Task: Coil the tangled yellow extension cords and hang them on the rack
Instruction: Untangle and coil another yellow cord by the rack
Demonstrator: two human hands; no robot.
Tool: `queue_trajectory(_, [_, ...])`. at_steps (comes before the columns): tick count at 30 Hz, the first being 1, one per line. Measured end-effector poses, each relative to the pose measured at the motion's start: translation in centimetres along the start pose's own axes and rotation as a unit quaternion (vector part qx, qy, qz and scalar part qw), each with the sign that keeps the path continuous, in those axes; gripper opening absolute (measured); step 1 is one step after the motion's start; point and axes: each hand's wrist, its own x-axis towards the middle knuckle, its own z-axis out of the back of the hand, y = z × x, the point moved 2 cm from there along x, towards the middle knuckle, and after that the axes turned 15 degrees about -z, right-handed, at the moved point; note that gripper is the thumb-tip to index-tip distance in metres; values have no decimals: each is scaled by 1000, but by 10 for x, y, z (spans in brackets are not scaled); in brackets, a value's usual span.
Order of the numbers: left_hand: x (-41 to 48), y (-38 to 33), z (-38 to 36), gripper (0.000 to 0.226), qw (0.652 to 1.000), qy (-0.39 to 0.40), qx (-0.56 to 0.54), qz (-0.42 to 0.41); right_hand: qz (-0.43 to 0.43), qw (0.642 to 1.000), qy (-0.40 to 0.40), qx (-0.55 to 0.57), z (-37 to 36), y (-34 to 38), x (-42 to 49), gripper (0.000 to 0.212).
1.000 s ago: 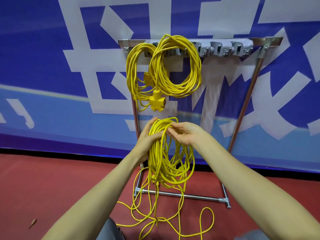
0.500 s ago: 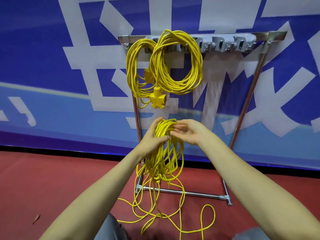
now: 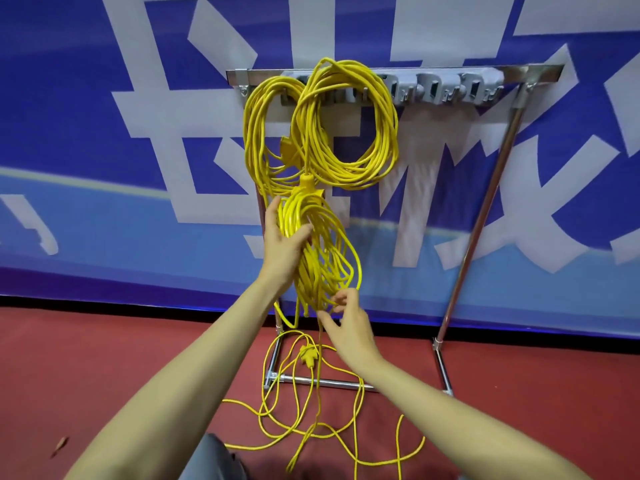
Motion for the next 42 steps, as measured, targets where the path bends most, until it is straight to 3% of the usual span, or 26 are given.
queue_trajectory(3, [16, -10, 2, 74, 999, -27, -44, 12, 81, 986, -64, 129, -11, -4, -9, 47])
queue_trajectory(5, [24, -17, 1, 70, 994, -42, -94, 20, 86, 979, -88, 164, -16, -4, -9, 48])
queue_trajectory(12, [42, -57, -2, 64, 982, -13, -189, 19, -3, 997, -57, 48, -17, -19, 18, 20])
queue_trajectory(16, [46, -66, 4, 65, 973, 12, -230, 21, -10, 994, 47, -96, -15, -38, 38, 12])
queue_trajectory(19, [48, -73, 11, 67, 964, 44, -260, 20, -80, 968, 166, -171, -7, -60, 44, 8])
queue_trajectory(21, [50, -78, 18, 69, 958, 64, -278, 22, -131, 942, 195, -238, 5, -77, 46, 9])
queue_trajectory(25, [48, -83, 28, 80, 960, 111, -254, 35, -274, 921, 183, -208, 39, -88, 62, 34])
queue_trajectory(29, [37, -71, 32, 73, 964, 156, -206, 62, -292, 915, 125, -248, 74, -74, 92, 54])
queue_trajectory(32, [27, -60, 39, 72, 965, 185, -171, 77, -286, 925, 39, -248, 103, -52, 105, 47])
queue_trajectory(35, [20, -48, 42, 72, 974, 183, -108, 73, -298, 920, 45, -252, 113, -23, 111, 32])
queue_trajectory(39, [7, -33, 38, 72, 983, 182, -9, 10, -382, 897, 174, -138, 111, 9, 106, 26])
queue_trajectory(42, [-1, -25, 32, 75, 978, 202, 47, -28, -452, 835, 294, 106, 108, 28, 96, 18])
